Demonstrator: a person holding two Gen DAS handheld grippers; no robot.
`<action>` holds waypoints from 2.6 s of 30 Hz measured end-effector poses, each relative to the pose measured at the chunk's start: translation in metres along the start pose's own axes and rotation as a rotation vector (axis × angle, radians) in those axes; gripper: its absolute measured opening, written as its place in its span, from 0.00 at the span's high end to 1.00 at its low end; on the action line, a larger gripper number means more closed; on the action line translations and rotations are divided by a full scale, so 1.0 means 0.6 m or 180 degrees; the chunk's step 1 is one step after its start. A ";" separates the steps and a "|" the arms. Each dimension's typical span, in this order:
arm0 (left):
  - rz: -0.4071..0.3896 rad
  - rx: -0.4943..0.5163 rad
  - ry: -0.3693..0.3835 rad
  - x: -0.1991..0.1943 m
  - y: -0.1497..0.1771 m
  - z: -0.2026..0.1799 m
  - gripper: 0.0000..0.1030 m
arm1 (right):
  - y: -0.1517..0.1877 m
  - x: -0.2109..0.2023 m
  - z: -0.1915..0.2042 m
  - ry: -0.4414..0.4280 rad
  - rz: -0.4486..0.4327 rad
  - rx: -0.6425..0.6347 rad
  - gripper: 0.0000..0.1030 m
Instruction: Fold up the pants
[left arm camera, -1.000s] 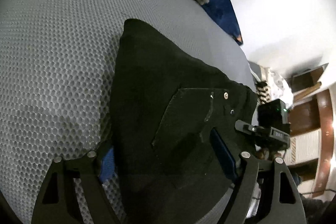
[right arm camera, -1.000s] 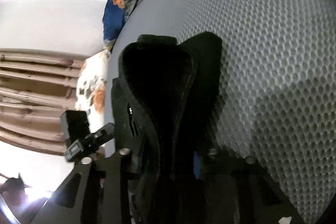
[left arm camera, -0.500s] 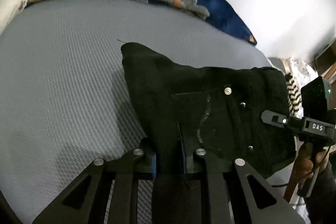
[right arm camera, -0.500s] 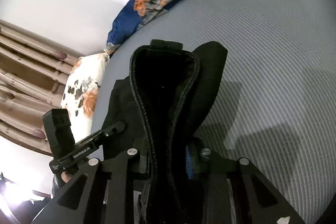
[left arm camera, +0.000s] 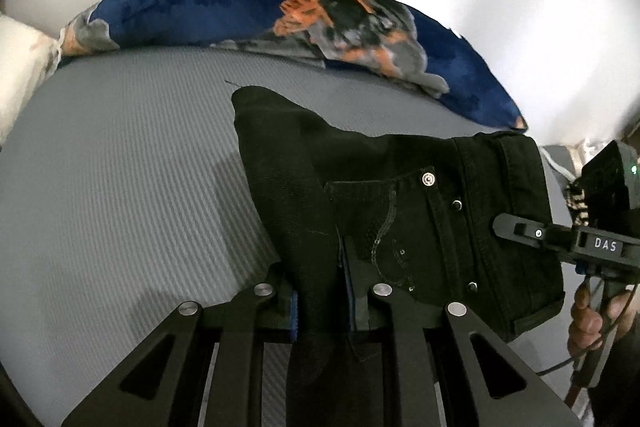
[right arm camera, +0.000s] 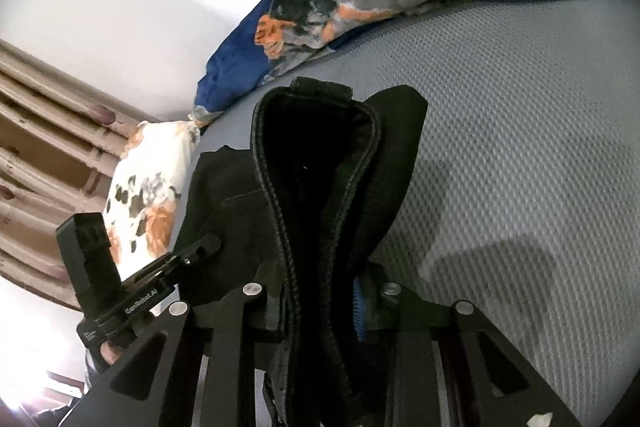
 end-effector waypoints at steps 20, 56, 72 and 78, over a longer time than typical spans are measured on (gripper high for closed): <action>0.0009 0.0288 -0.0816 0.090 0.026 0.037 0.39 | 0.033 0.012 -0.077 0.1202 -0.0013 -0.0203 0.37; -0.0281 -0.0028 -0.1403 -0.168 0.254 0.018 0.25 | 0.253 -0.082 0.133 0.1726 -0.0670 -0.1045 0.05; -0.0348 0.0001 -0.1406 -0.177 0.258 0.011 0.25 | 0.273 -0.071 0.121 0.1710 -0.0567 -0.0918 0.05; -0.0349 0.0043 -0.1399 -0.175 0.257 0.009 0.25 | 0.277 -0.066 0.119 0.1711 -0.0539 -0.0909 0.05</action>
Point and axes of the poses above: each gripper's, at about its wrist camera, not at the fingertips, and x roughly the way its jaws point, z to its left, y to its underside, the point moved 7 cm from there along x, roughly the way its jaws point, and after that the axes turned 10 degrees about -y, right-handed, at the moved point
